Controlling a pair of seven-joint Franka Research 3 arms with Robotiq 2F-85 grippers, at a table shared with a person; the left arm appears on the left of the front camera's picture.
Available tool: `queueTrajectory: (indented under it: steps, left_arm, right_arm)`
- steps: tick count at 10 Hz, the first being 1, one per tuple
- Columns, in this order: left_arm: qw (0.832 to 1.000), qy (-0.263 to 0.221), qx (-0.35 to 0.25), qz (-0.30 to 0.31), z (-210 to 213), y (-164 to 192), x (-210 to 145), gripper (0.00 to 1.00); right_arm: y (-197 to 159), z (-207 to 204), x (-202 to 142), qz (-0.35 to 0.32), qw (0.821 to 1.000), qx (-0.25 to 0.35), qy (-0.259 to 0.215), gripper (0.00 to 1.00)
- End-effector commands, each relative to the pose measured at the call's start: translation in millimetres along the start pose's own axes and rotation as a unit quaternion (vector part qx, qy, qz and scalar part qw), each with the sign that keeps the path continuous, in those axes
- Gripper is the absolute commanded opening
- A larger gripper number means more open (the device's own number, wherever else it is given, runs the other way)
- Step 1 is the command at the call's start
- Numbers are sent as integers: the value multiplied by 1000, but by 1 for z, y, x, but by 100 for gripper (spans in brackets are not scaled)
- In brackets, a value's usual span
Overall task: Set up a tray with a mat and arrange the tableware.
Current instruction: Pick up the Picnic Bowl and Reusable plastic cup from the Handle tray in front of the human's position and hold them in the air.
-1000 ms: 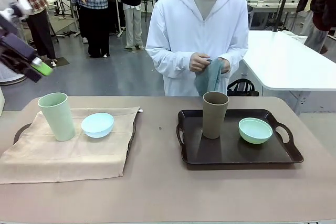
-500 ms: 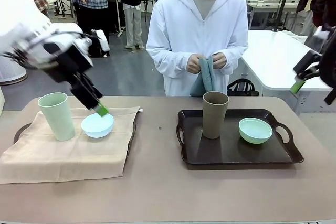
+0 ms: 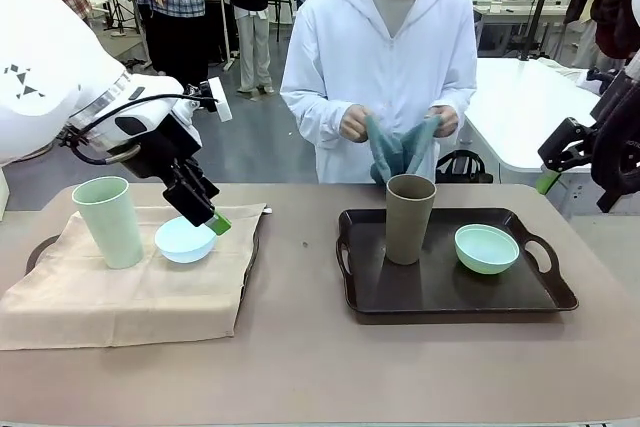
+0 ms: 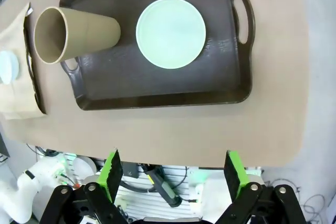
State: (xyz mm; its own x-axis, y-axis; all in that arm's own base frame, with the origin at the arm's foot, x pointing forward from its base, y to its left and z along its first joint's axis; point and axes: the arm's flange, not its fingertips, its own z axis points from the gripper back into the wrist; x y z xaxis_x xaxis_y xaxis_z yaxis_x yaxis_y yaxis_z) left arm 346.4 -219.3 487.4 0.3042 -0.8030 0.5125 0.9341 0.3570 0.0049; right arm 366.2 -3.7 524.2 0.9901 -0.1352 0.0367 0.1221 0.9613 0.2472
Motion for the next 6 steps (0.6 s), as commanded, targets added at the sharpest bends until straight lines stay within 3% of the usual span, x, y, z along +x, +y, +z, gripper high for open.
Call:
queueTrajectory:
  steps: [1, 3, 6]
  left_arm:
    - [1000, 9, 0, 0, 5, -3, 1, 100]
    - [1000, 1, 2, -3, 2, 0, 0, 100]
    - [990, 12, -44, -132, -59, 7, 69, 100]
  right_arm:
    - [2, 3, -1, -4, 1000, -11, 2, 100]
    - [1, 1, 0, 1, 1000, 0, -1, 100]
    - [24, -28, 39, -28, 997, -60, -41, 100]
